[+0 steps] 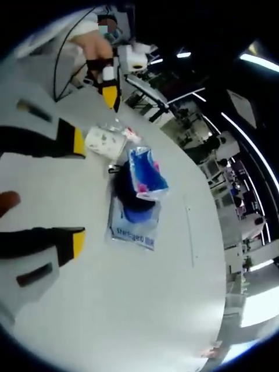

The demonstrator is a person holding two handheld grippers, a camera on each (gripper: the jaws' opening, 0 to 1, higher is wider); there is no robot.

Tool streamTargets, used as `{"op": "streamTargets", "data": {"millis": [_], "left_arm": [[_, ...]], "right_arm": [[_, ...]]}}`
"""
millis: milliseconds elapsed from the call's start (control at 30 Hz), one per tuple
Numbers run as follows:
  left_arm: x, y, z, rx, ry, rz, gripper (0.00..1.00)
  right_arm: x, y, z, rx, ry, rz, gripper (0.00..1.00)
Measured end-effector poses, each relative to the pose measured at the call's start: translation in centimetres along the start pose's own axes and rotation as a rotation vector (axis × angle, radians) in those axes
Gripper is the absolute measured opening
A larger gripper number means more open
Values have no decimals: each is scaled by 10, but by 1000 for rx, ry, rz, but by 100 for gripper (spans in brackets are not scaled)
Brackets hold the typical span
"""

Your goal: Arrange the tabletop items into an orderly group along one side of the table until the central work area is clear of visible clutter.

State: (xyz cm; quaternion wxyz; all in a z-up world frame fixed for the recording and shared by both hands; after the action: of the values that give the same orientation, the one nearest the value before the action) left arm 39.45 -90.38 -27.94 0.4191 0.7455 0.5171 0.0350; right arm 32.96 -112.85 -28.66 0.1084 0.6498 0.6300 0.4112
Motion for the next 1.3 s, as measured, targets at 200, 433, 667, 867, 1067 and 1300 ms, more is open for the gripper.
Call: {"op": "streamTargets", "data": {"millis": [200,433,667,867,1067,1300], "left_arm": [[6,14,8,-36,27,-11,36],[9,29,15,-77,20,-42,38],[10,33,29,-56,25,-35,43],[9,39,41,-46,20,-30,46],[5,46,53,-44,0,-28,46],[6,43,64,-14,-2,-18,45]], "right_arm": [[3,16,7,-10,7,-36,45],[7,26,17,-17,18,-54,46],[10,35,25,-23,25,-69,45],[7,43,28,-33,20,-71,45],[5,52,34,-45,19,-72,45],[3,61,44,-53,22,-79,45]]}}
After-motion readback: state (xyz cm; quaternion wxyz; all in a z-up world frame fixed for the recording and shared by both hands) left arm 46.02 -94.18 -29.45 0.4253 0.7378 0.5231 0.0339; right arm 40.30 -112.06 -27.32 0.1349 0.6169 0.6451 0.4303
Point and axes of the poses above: the point that each gripper's makers call its tool centre point, and the gripper's own axes: z roughly forward along the fingers, x roughly to its left, y roughly out of its top, the point moved 1 cm from there along -z, roughly backward along the fingers, and after that the axes turned 1 degree about -z, right-handed, at the moved point
